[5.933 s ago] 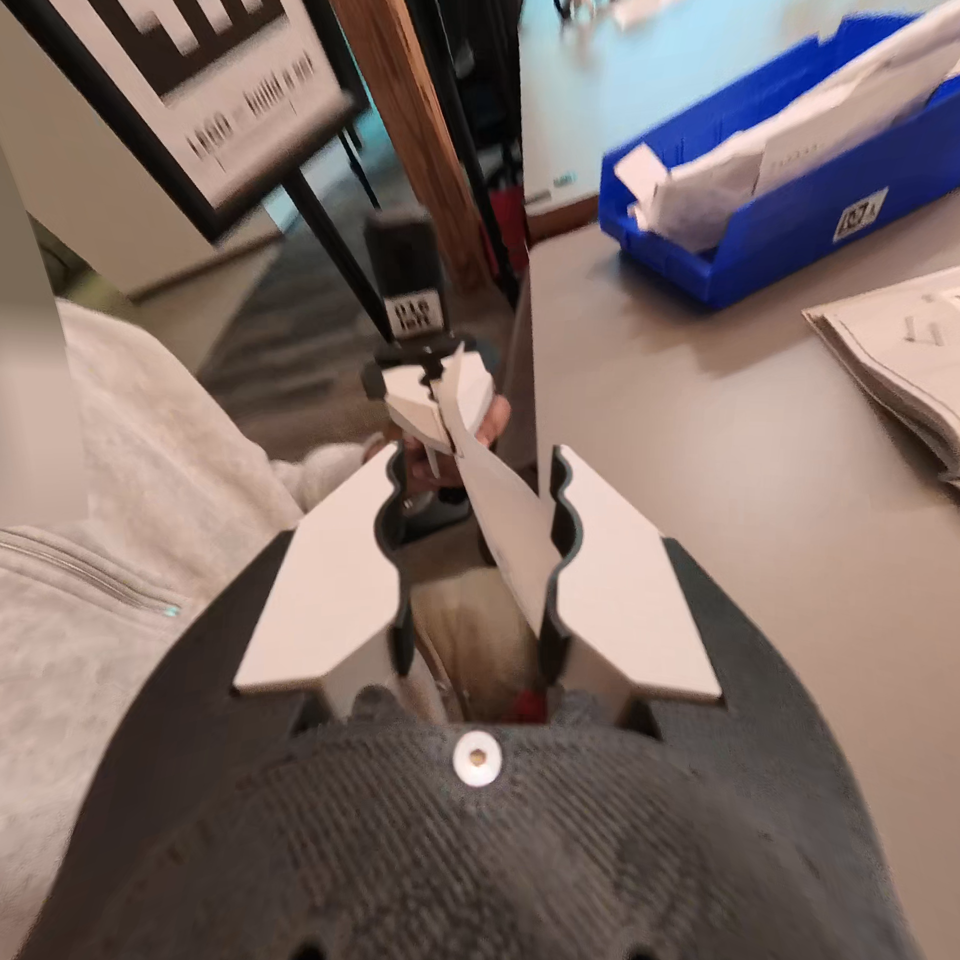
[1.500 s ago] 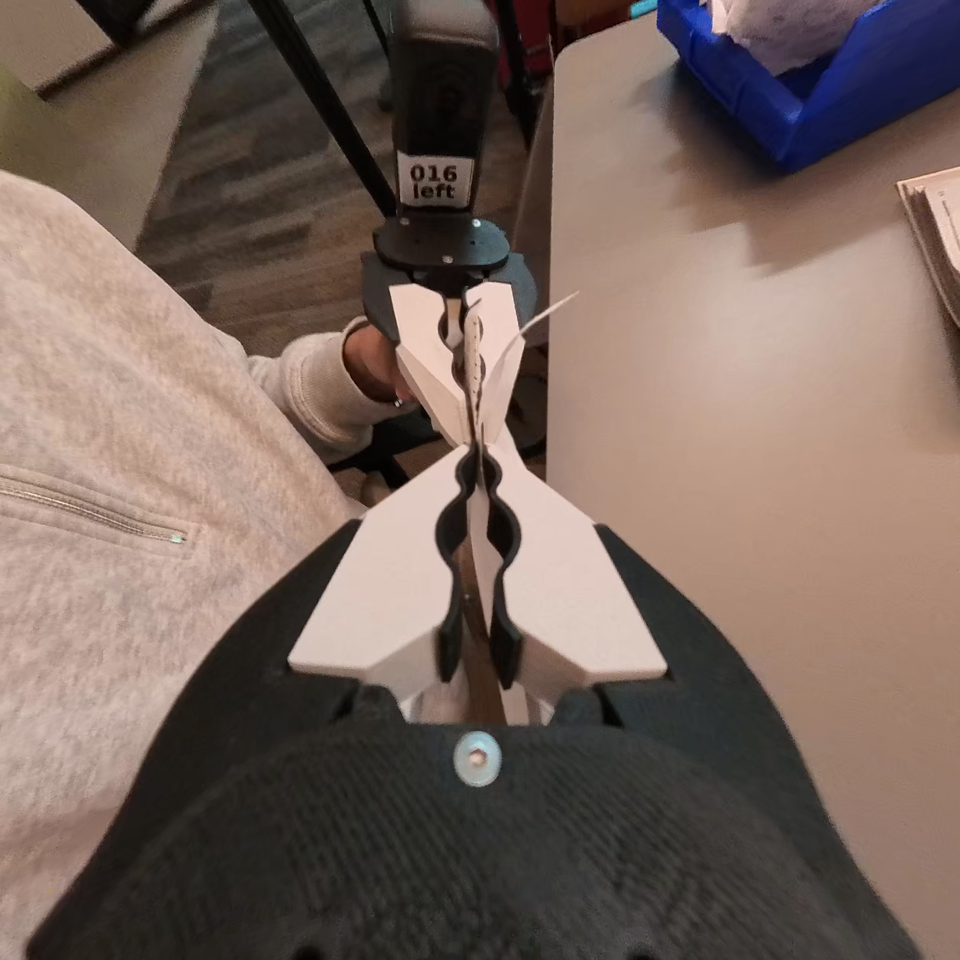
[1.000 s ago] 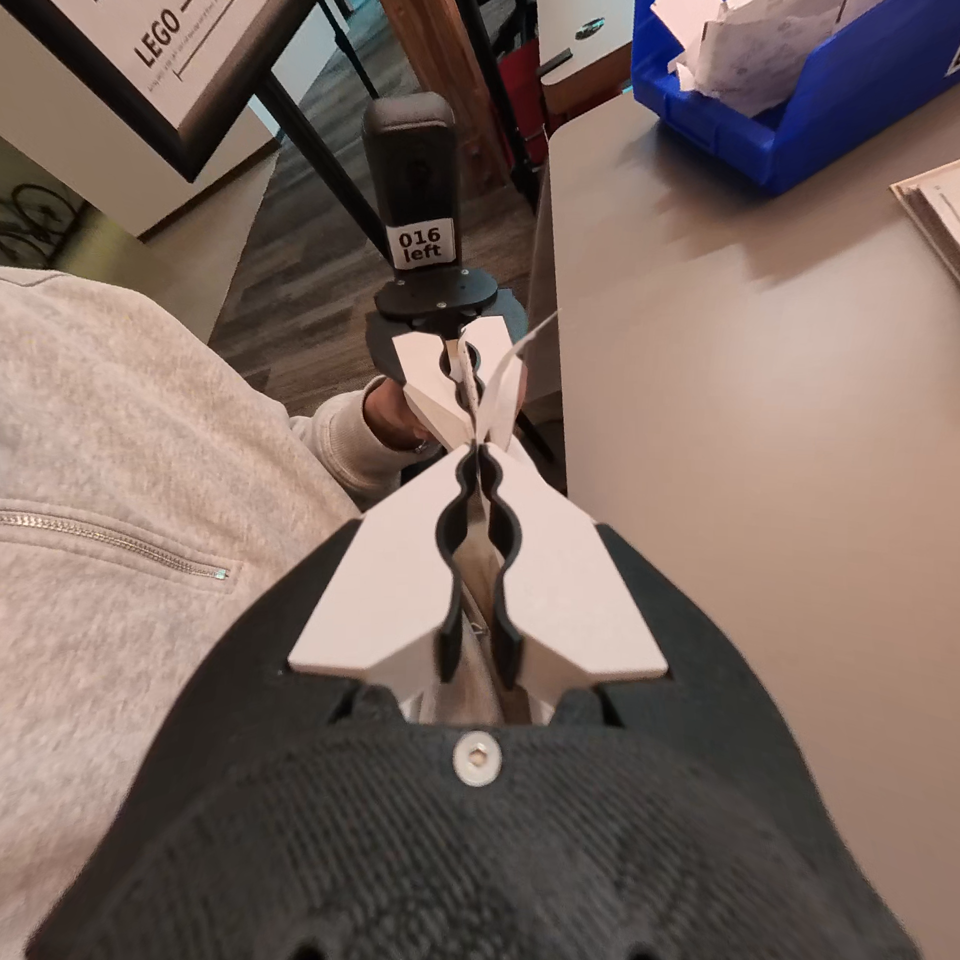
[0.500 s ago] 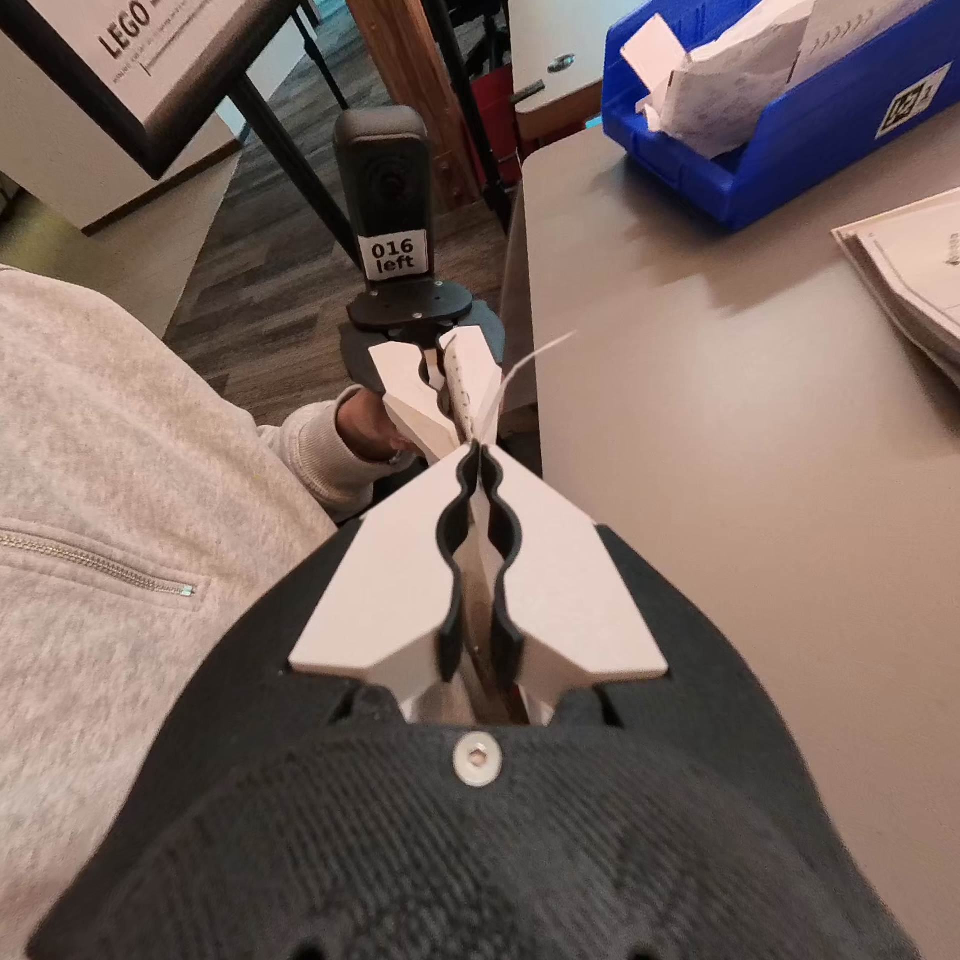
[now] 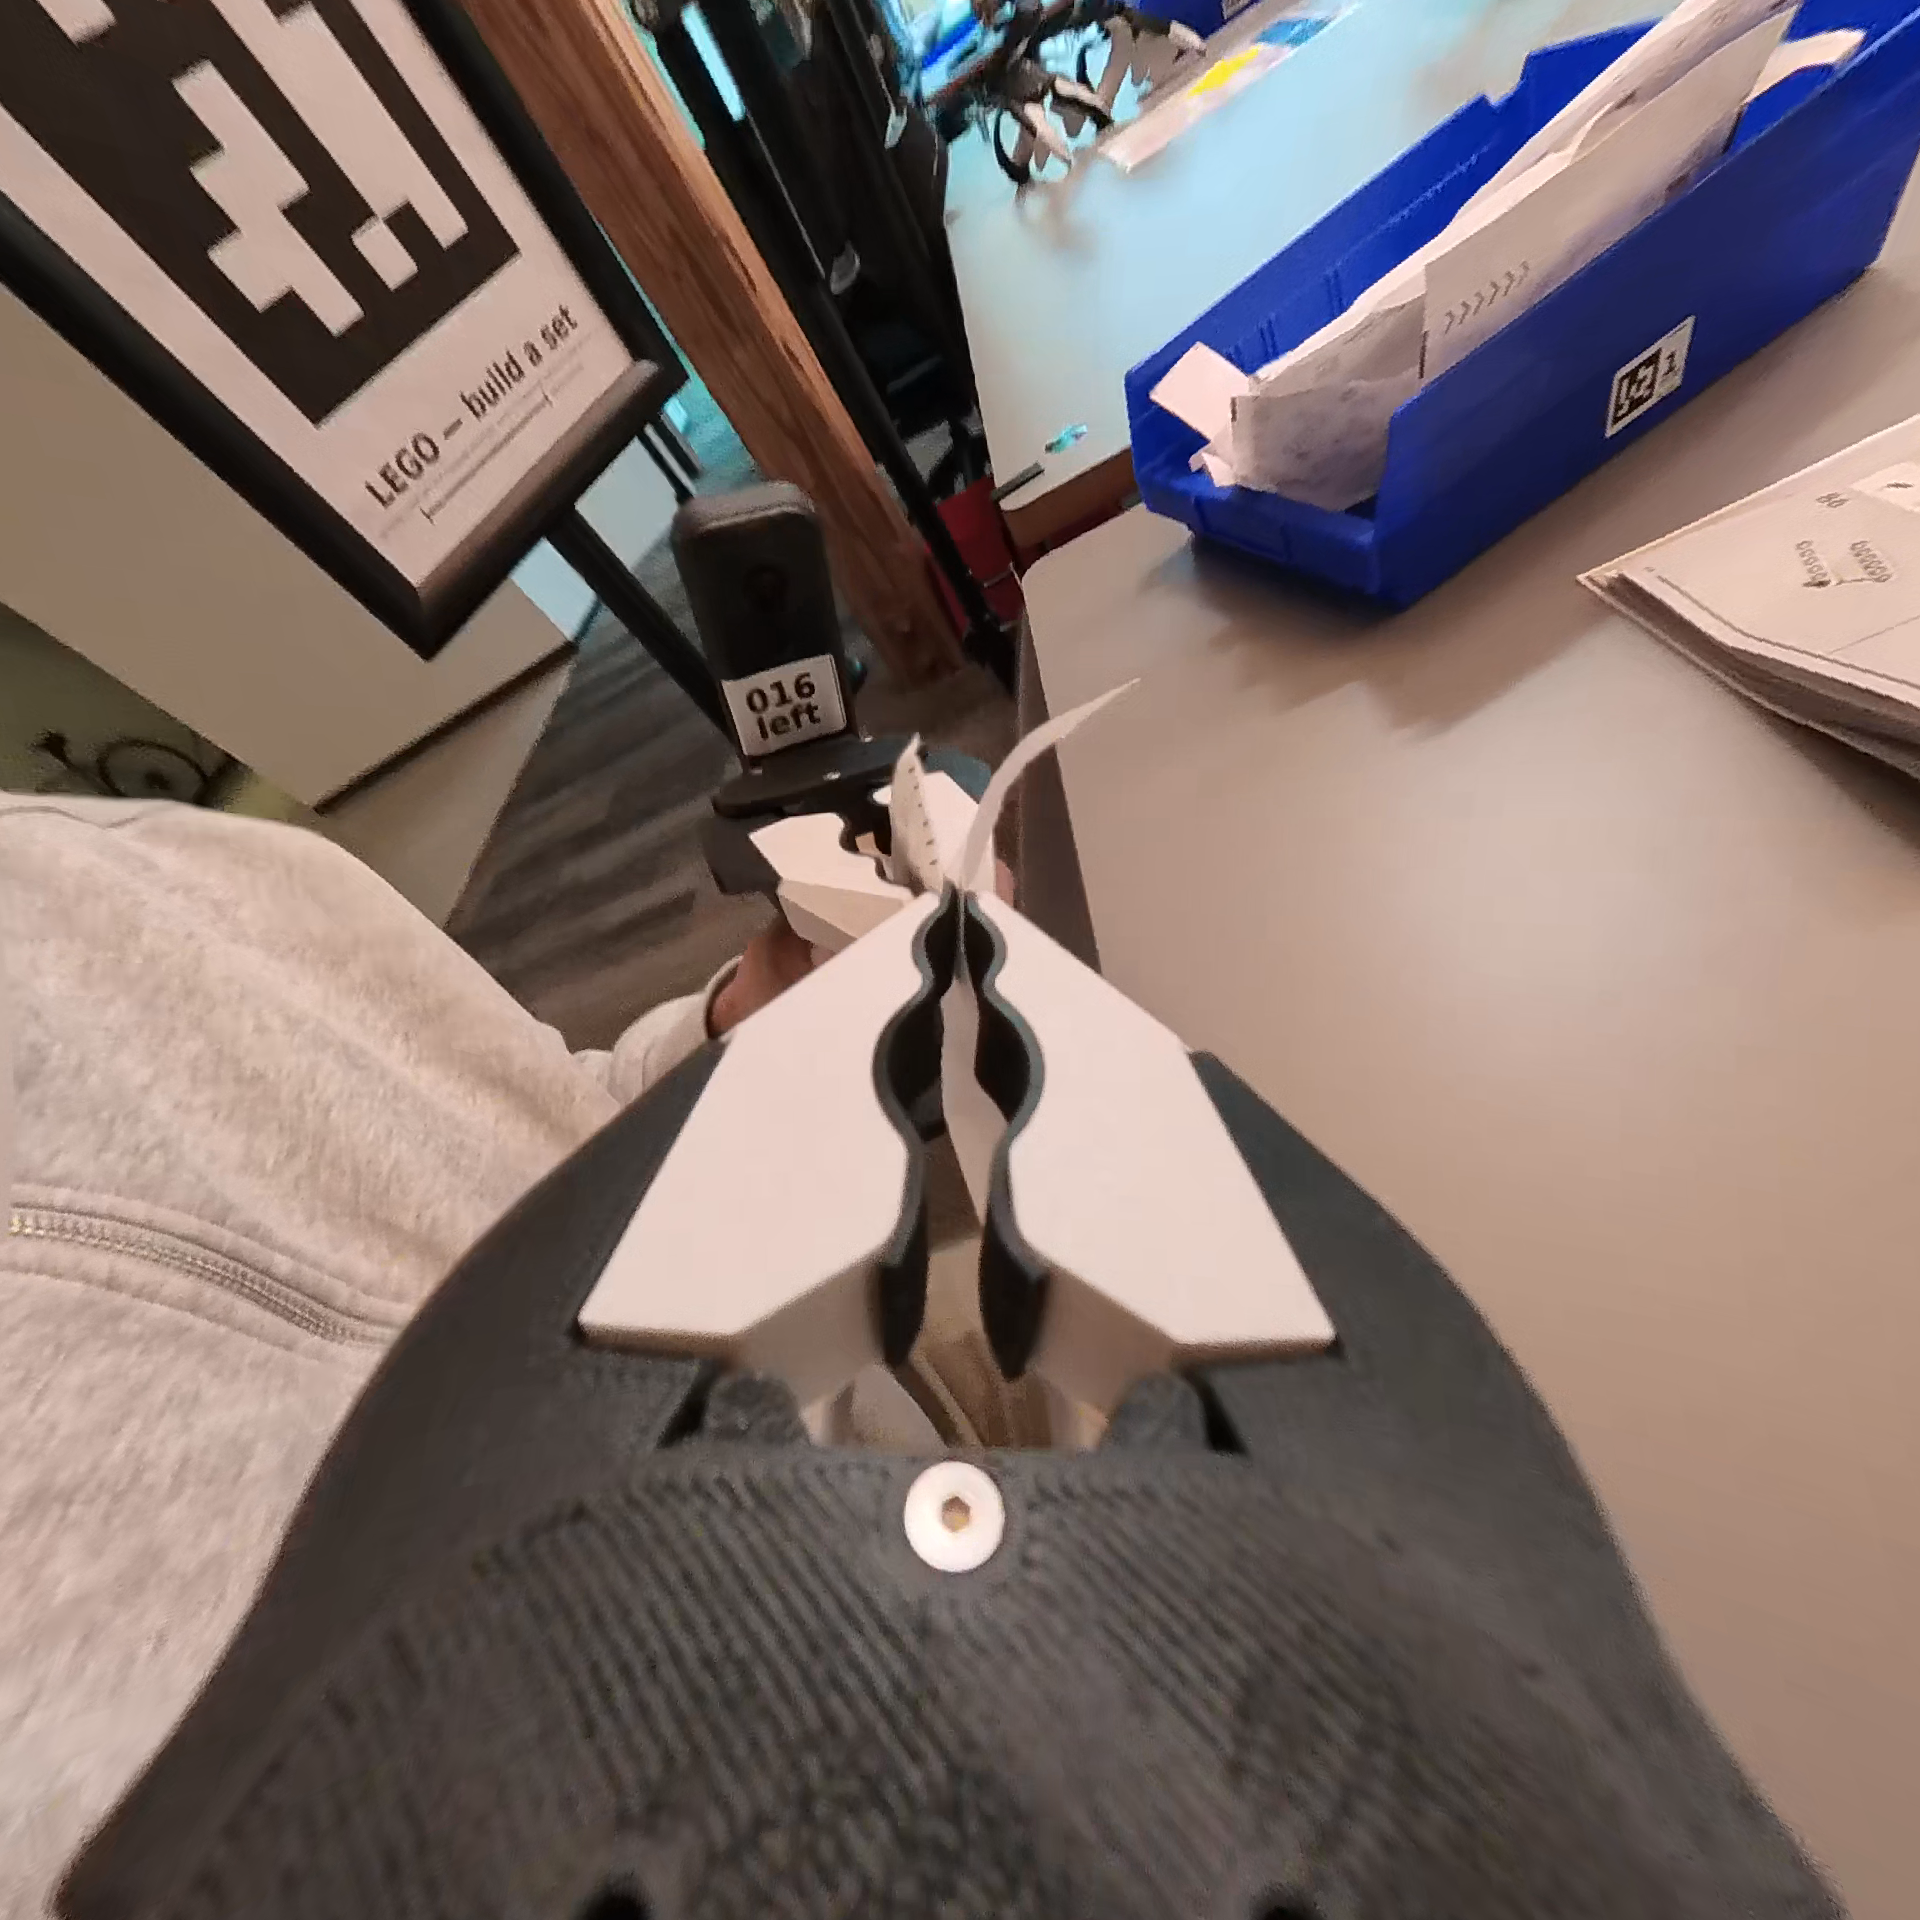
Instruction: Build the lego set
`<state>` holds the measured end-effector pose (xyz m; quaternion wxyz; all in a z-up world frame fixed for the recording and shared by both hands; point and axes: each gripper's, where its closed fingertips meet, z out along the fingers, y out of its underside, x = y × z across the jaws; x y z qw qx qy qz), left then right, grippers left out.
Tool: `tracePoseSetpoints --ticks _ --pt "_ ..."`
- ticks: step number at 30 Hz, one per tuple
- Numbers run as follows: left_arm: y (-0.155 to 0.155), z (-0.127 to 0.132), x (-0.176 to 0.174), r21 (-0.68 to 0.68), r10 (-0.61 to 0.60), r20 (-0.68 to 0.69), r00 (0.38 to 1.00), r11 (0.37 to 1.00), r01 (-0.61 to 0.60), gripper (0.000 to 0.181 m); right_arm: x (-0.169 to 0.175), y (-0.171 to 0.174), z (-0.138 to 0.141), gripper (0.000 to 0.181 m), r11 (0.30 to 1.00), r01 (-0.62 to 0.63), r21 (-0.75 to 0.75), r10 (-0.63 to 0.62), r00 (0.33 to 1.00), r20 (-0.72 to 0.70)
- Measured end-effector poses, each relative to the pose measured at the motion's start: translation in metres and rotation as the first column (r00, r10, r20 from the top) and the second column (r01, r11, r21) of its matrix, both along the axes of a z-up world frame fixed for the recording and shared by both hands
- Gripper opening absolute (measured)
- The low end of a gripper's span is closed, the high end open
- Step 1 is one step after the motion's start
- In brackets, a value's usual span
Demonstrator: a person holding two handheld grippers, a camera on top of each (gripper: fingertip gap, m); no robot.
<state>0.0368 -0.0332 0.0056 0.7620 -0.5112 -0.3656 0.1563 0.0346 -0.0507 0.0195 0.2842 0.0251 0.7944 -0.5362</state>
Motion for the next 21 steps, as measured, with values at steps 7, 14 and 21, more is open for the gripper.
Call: tracePoseSetpoints --ticks 7,14,21 --pt "-0.002 -0.002 -0.004 -0.004 0.039 0.006 0.999 0.999 -0.039 0.0 -0.006 -0.001 -0.002 0.0 0.996 0.073 -0.053 -0.07 0.996 0.055" --pt "-0.001 -0.002 -0.011 -0.034 0.149 -0.011 0.989 0.988 -0.15 0.0 -0.014 0.001 -0.002 0.0 0.977 0.154 -0.148 -0.13 0.978 0.162" --pt "-0.002 -0.002 -0.013 -0.019 0.151 0.004 0.989 0.988 -0.151 0.0 -0.017 0.001 -0.003 0.0 0.972 0.174 -0.155 -0.15 0.977 0.154"
